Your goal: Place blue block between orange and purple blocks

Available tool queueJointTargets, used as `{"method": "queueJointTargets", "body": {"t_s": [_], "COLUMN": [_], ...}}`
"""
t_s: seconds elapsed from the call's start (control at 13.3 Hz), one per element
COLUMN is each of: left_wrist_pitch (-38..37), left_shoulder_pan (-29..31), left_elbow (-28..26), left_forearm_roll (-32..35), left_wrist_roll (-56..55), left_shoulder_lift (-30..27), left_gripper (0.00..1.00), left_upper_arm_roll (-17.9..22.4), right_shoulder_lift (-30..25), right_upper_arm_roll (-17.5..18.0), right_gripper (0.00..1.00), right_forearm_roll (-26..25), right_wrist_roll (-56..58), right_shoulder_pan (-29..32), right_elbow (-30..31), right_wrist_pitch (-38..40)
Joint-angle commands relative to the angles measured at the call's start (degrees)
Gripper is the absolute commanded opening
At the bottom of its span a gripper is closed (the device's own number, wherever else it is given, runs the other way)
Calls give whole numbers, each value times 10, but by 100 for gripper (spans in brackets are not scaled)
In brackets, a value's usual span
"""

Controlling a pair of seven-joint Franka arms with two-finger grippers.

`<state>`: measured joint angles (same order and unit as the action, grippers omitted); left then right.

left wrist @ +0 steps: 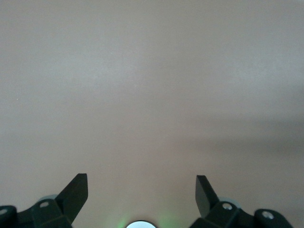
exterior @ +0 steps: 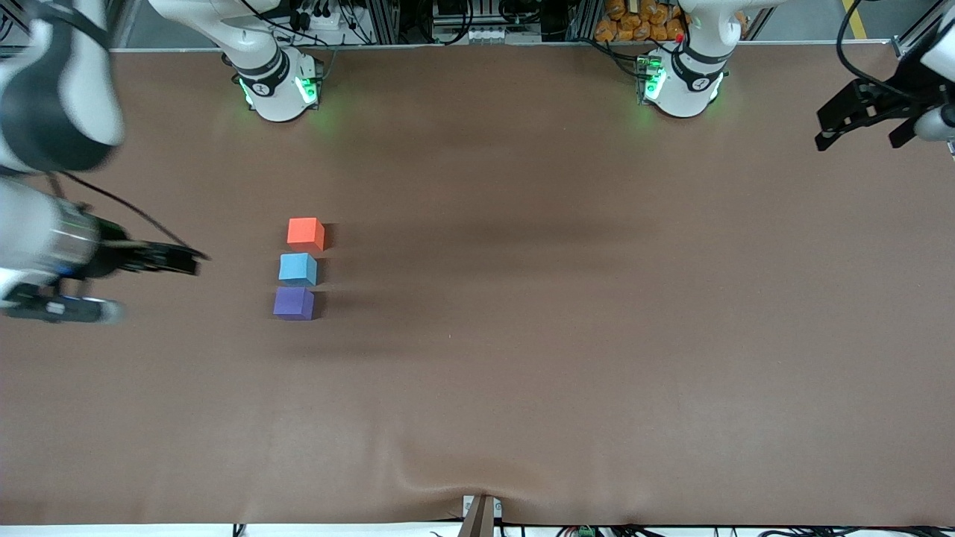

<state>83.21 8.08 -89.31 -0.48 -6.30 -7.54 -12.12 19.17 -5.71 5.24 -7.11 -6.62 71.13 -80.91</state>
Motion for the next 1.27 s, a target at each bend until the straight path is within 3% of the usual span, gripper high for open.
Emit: {"method": "queueJointTargets", "body": {"t_s": [0.0,0.15,0.38,0.53,0.9,1.2], "left_wrist_pitch": [-14,-14,-13,-12,-14,-14], "left_shoulder_pan": [29,24,13,17,35,40], "left_elbow": [-2,-2,0,-3,-10,12], "left_forearm_roll": [-7,-7,-3,0,-2,-5], "left_wrist_roll": [11,11,-2,-4,-3,8], "left_shoulder_lift": [-10,-5,20,20,12,17], "left_gripper": [100,100,100,100,100,100], "left_upper_arm_roll": [-4,-10,-48,-56,-54,-48], "right_shoulder_lift": [-12,-68,-187,-228,-224,-222], "right_upper_arm_roll": [26,23,19,22,26,26], "right_gripper": [100,100,100,100,100,100], "right_forearm_roll": [10,32,23,11,-33,-33], "right_wrist_roll": [0,38,40,39,39,39], "right_shoulder_pan": [50,76,70,69,49,47], "right_elbow": [-41,-15,120,181,177,168], "right_wrist_pitch": [64,88,31,-4,-13,-9]}}
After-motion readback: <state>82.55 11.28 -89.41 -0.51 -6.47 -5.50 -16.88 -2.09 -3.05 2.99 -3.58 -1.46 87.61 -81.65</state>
